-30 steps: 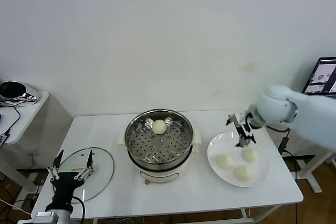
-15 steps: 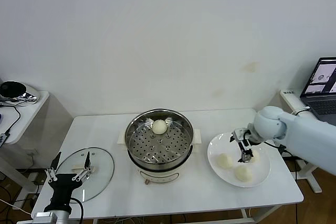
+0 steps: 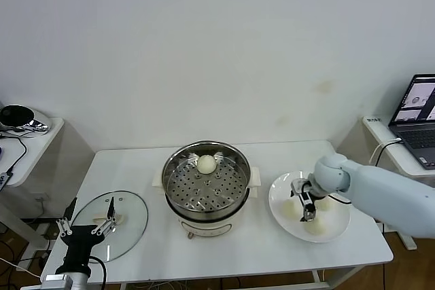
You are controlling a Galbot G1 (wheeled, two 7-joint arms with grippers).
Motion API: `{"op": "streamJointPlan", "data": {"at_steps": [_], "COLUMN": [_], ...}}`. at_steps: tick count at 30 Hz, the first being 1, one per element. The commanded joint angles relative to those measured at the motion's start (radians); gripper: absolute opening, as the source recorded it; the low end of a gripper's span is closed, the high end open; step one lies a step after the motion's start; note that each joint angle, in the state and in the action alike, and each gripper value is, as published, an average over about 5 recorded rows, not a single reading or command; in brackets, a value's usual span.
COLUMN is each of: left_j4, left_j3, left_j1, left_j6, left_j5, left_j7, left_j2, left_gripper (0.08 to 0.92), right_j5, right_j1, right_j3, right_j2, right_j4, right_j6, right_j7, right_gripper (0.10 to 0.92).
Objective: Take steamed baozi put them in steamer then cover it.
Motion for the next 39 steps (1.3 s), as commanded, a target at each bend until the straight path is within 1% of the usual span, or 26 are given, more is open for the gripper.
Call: {"op": "streamJointPlan", "data": {"at_steps": [1, 4, 9, 12, 19, 22, 26, 29, 33, 36, 39], "left_j4": [0.002, 0.002, -0.004, -0.007, -0.017, -0.017, -0.012, -0.010, -0.006, -0.005, -0.007], "left_j3": [0.000, -0.001, 0.000, -0.001, -0.002, 0.001, 0.008, 0.013, 0.017, 0.017, 0.017], "left_j1": [0.000, -0.002, -0.004, -0.003, -0.006, -0.009, -0.016, -0.024, -0.031, -0.030, -0.029], "left_j6": [-0.001, -0.002, -0.003, -0.003, -0.002, -0.001, -0.001, -0.001, -0.002, -0.004, -0.006], "left_j5": [0.000, 0.001, 0.002, 0.001, 0.000, -0.002, -0.003, -0.005, -0.005, -0.006, -0.010], "left_j7": [0.000, -0.001, -0.001, -0.001, -0.001, -0.001, -0.002, -0.002, -0.003, -0.003, -0.004], "left_j2": [0.000, -0.001, -0.004, -0.003, 0.000, 0.003, 0.008, 0.012, 0.015, 0.014, 0.015], "left_gripper": [0.823, 0.823, 0.823, 0.823, 0.823, 0.823, 0.823, 0.823, 0.823, 0.823, 0.823], "right_j5": [-0.025, -0.024, -0.018, -0.010, 0.069, 0.141, 0.260, 0.358, 0.501, 0.582, 0.652], "right_j1": [-0.045, -0.043, -0.039, -0.022, 0.177, 0.298, 0.548, 0.724, 0.893, 0.978, 1.001], "right_j3": [0.028, 0.034, 0.048, 0.058, 0.020, -0.037, -0.173, -0.259, -0.335, -0.375, -0.382], "right_j2": [0.025, 0.028, 0.028, 0.016, -0.090, -0.130, -0.146, -0.110, -0.014, 0.066, 0.147], "right_j4": [-0.036, -0.040, -0.033, -0.014, 0.095, 0.141, 0.209, 0.256, 0.308, 0.335, 0.339], "right_j6": [0.005, 0.006, 0.005, 0.002, -0.013, -0.028, -0.063, -0.104, -0.162, -0.188, -0.215], "right_j7": [0.002, 0.003, 0.001, -0.006, -0.045, -0.055, -0.060, -0.053, -0.022, 0.002, 0.028], "right_gripper": [0.796, 0.747, 0.617, 0.571, 0.560, 0.560, 0.560, 0.561, 0.565, 0.568, 0.569]}}
